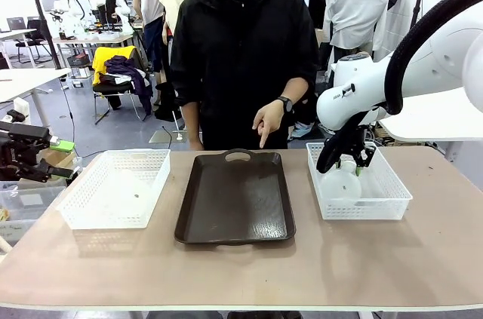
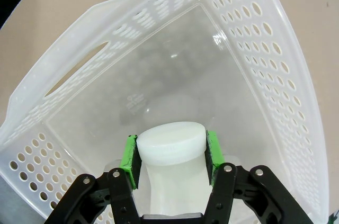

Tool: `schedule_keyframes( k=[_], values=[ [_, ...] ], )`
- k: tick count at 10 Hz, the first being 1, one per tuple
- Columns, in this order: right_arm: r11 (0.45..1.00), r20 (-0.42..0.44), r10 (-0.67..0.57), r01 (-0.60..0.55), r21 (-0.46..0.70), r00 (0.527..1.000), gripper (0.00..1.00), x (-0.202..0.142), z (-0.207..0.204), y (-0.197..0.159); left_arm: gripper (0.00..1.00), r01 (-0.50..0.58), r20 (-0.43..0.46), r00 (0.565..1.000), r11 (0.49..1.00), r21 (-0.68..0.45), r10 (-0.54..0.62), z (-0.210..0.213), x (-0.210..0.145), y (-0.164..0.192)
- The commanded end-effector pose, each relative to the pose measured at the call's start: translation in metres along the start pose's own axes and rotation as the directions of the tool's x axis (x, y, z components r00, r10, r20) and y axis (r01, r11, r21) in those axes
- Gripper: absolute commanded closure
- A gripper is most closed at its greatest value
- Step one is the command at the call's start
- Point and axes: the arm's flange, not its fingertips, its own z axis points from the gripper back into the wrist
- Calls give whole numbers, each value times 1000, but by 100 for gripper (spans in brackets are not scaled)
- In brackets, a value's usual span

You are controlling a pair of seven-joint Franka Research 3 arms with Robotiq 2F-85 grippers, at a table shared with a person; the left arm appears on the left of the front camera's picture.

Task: Prepare the laboratory tools.
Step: While moving the picked Big flask to the Handle tray indicated by the person, stop as directed by the person.

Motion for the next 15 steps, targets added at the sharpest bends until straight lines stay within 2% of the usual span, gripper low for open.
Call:
schedule_keyframes(
  k=[1, 4, 6, 9, 10, 12, 15],
  values=[
    [1000, 0, 0, 0, 0, 1000, 100, 0, 0, 0, 0, 2, 5, 1000, 1000, -2, -2, 2, 0, -1],
    [999, -42, 35, -35, 3, 999, 100, -5, 24, -7, 0, 2, 5, 1000, 1000, -2, -2, 2, 0, -1],
    [999, -37, 9, -7, 50, 999, 100, -1, 52, -20, 0, 2, 5, 1000, 1000, -2, -2, 2, 0, -1],
    [993, -88, 9, 2, 120, 996, 100, 3, 91, -39, 0, 2, 5, 1000, 1000, -2, -2, 2, 0, -1],
    [994, -75, -15, 23, 105, 997, 100, 9, 92, -38, 0, 2, 5, 1000, 1000, -2, -2, 2, 0, -1],
    [997, -119, 7, 2, 74, 993, 100, 9, 74, -31, 0, 2, 5, 1000, 1000, -2, -2, 2, 0, -1],
    [990, -81, 28, -16, 139, 996, 100, -7, 114, -39, 0, 2, 5, 1000, 1000, -2, -2, 2, 0, -1]
  ],
)
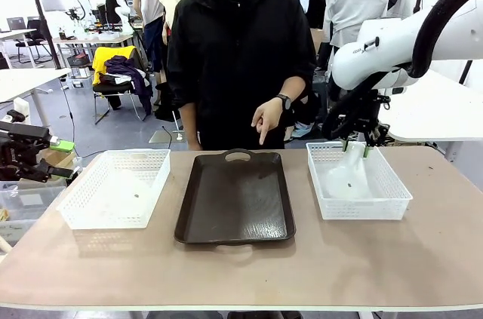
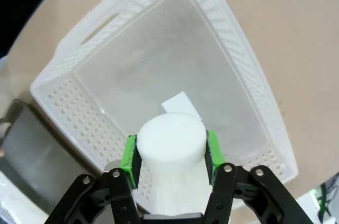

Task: Prepare the laboratory tools.
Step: While moving the picked Big flask to the Handle tray indicated by the person, stop as directed by the person.

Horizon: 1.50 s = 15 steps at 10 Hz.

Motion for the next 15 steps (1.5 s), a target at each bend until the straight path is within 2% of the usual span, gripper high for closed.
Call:
schedule_keyframes(
  k=[1, 6, 9, 12, 15],
  values=[
    [996, 9, 40, -41, 76, 999, 100, -28, 37, -2, 0, 2, 5, 1000, 1000, -3, -2, 2, 0, -1],
    [969, 33, 178, -181, 168, 984, 100, -86, 87, 29, 0, 2, 5, 1000, 1000, -3, -2, 2, 0, -1],
    [943, 51, 276, -281, 180, 960, 100, -128, 97, 79, 0, 2, 5, 1000, 1000, -3, -2, 2, 0, -1],
    [927, 22, 365, -365, 87, 931, 100, -160, 86, 150, 0, 2, 5, 1000, 1000, -3, -2, 2, 0, -1],
    [919, -10, 393, -393, -16, 920, 100, -165, 80, 213, 0, 2, 5, 1000, 1000, -3, -2, 2, 0, -1]
  ],
)
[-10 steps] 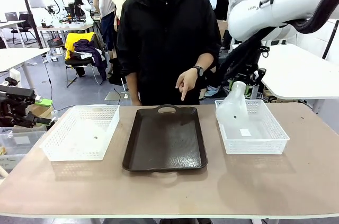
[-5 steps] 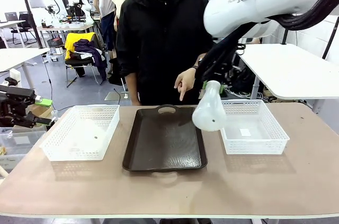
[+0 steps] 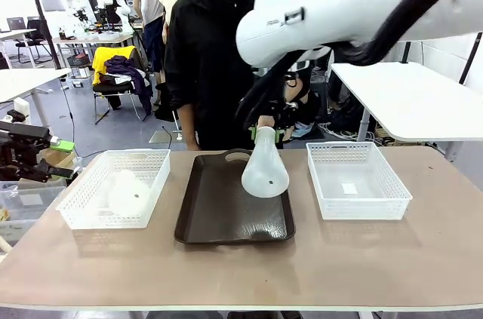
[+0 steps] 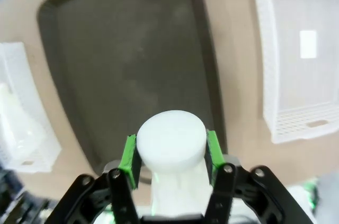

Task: Prepare the laboratory tools.
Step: While moving the picked Big flask to the Handle tray indicated by the person, stop as directed by the person.

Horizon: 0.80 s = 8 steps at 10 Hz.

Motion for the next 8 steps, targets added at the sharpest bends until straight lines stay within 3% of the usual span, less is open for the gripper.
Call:
schedule_keyframes(
  k=[1, 5, 8],
  values=[
    [997, -20, -2, 1, -71, 1000, 100, 35, 8, 42, 0, 2, 6, 1000, 1000, -3, -2, 2, 0, -1],
    [989, -72, 47, -57, -136, 996, 100, 71, -13, 104, 0, 2, 6, 1000, 1000, -3, -2, 2, 0, -1],
    [988, -87, 39, -51, -143, 995, 100, 95, -34, 131, 0, 2, 6, 1000, 1000, -3, -2, 2, 0, -1]
  ],
)
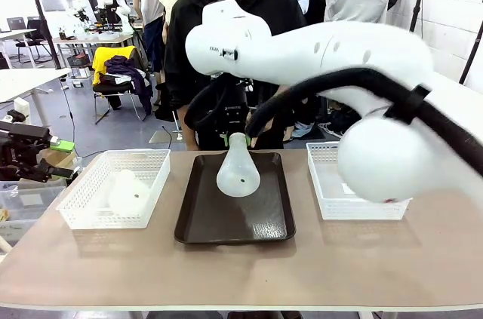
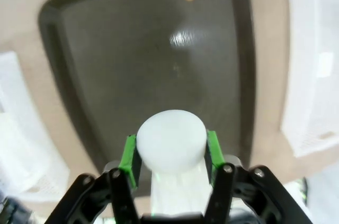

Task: Prepare the laboratory tools.
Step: While moving the picked Big flask to the Handle tray indicated by the person, stop as directed by the person.

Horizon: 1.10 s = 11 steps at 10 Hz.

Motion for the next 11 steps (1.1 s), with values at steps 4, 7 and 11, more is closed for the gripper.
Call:
schedule_keyframes(
  k=[4, 7, 11],
  values=[
    [1000, -43, -20, 21, 21, 999, 100, 80, 2, 44, 0, 2, 6, 1000, 1000, -3, -2, 2, 0, -1],
    [999, -15, 24, -24, 39, 1000, 100, 87, -7, 49, 0, 2, 6, 1000, 1000, -3, -2, 2, 0, -1],
    [998, -4, 31, -31, 49, 1000, 100, 91, -14, 48, 0, 2, 6, 1000, 1000, -3, -2, 2, 0, -1]
  ],
)
